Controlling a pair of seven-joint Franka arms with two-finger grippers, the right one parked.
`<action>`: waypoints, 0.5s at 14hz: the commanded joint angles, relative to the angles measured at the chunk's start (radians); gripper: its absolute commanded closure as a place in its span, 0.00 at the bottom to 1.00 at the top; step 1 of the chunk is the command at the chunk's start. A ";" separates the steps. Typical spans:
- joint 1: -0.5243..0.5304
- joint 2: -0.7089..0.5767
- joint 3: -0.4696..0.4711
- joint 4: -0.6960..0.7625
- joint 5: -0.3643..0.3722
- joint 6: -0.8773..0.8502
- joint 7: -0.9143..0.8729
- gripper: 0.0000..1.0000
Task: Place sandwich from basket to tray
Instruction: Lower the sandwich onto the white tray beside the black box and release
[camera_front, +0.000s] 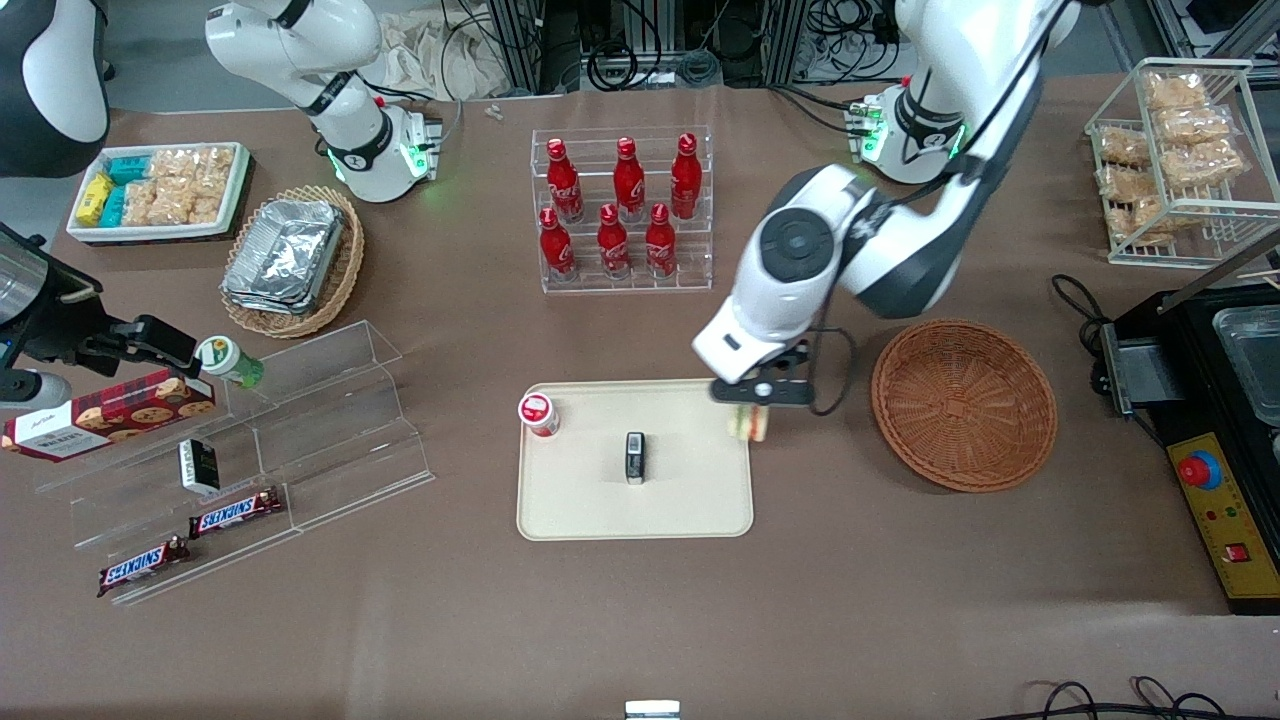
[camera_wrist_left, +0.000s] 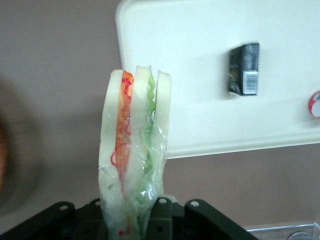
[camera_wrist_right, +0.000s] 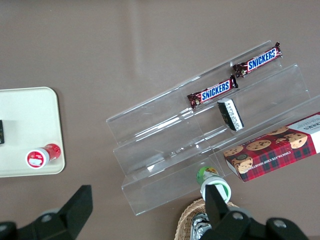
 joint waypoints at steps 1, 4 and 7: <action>-0.022 0.143 0.006 0.105 0.058 0.039 -0.012 1.00; -0.027 0.232 0.010 0.133 0.129 0.087 -0.031 1.00; -0.027 0.304 0.012 0.180 0.167 0.104 -0.054 1.00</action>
